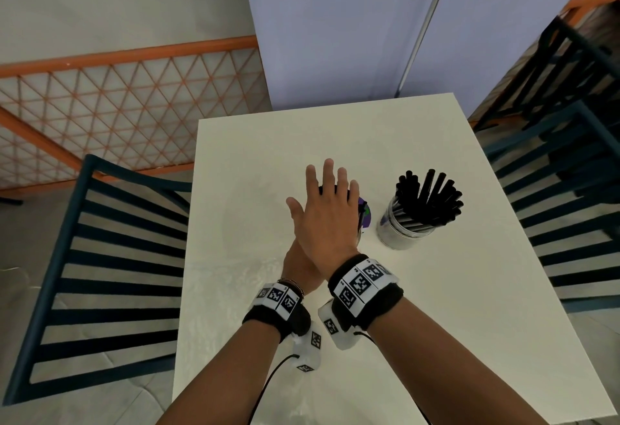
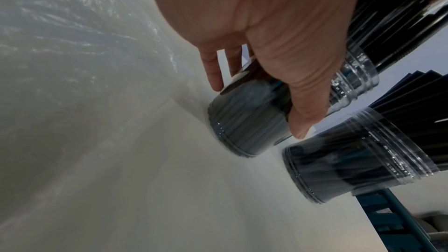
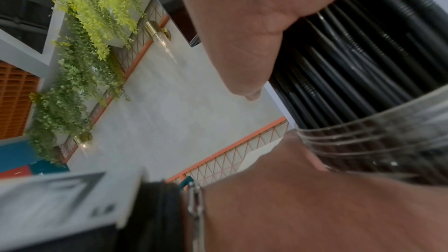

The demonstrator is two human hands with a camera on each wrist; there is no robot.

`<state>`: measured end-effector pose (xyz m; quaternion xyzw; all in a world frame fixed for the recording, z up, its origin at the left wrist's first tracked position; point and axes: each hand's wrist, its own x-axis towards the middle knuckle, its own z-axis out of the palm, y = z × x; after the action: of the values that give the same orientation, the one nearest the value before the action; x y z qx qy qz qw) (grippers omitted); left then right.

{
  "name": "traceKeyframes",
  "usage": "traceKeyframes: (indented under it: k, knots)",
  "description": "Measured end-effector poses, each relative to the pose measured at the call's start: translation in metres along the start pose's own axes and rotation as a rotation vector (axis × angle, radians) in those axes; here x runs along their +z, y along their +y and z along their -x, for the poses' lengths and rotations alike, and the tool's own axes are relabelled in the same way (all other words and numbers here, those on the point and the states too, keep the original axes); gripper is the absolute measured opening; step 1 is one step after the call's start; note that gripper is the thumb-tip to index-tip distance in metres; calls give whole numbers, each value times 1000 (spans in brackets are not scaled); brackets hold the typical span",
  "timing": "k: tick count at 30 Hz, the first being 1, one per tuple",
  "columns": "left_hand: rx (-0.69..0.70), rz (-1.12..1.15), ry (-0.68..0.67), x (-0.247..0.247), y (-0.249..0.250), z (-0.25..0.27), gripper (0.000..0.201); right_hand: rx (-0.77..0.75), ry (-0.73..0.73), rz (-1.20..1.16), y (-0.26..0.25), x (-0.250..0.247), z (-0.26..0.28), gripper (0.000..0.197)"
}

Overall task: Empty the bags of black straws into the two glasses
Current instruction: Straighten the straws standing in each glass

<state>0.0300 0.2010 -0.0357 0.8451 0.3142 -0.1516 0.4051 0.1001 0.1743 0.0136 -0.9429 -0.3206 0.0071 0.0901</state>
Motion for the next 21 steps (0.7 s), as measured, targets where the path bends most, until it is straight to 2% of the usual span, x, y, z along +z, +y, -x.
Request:
traceKeyframes:
  k: [3,6,8,10,11,18,21]
  knots:
    - [46,26,12,2,1,-1,29,-6,-4,-37,4,-4,3,80]
    - [136,46,49,6,-1,-7,44,-14,36,-116,14,-14,6,91]
    - [195,165,116,10,-7,-13,70,-20,62,-168,24,-20,8,93]
    - [195,308,149,16,-19,-20,104,-37,82,-205,35,-23,9,93]
    - [181,337,152,17,-22,-20,114,-56,86,-216,40,-23,9,93]
    - [201,354,140,23,-27,-27,113,-178,40,-238,53,-19,8,97]
    - [207,343,161,23,-25,-26,121,-230,38,-211,49,-12,8,89]
